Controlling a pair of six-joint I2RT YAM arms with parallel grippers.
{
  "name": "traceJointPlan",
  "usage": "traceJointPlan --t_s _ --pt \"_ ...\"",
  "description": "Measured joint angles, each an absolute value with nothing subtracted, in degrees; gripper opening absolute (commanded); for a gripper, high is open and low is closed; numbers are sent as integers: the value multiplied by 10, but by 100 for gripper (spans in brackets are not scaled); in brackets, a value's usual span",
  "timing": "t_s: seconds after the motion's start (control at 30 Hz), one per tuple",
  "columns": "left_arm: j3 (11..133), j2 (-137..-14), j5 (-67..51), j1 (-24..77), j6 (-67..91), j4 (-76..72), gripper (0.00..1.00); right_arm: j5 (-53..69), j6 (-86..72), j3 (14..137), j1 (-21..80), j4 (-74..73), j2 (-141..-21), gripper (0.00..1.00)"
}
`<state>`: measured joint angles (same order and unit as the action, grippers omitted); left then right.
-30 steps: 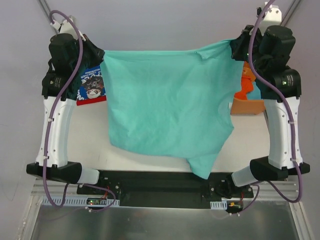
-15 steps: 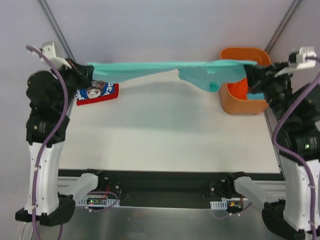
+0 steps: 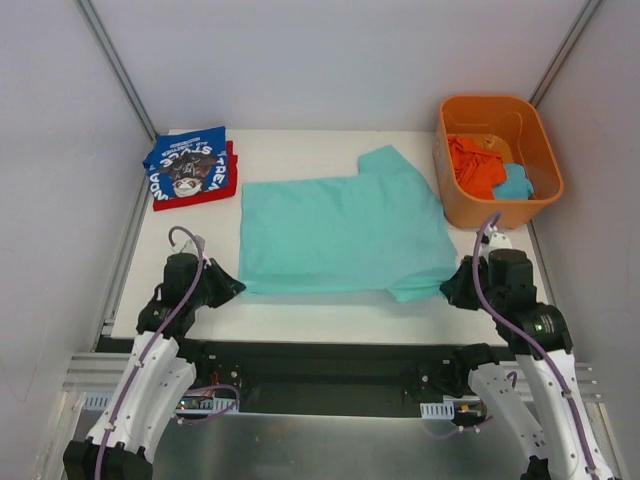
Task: Fold and stack the t-shirts
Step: Flatten out the tshirt, then grap the side of the flattened tshirt closest away from the robot with both arms
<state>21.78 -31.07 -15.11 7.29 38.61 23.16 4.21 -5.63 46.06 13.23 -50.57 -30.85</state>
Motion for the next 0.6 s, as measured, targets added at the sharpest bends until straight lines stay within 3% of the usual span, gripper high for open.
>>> traceJointPlan --t_s 0.3,0.6 --pt "153 -242 -164 76 463 235 0 32 -114 401 132 -608 -283 2" --pt "178 -334 -157 76 467 246 0 -9 -124 427 132 -599 -388 2"
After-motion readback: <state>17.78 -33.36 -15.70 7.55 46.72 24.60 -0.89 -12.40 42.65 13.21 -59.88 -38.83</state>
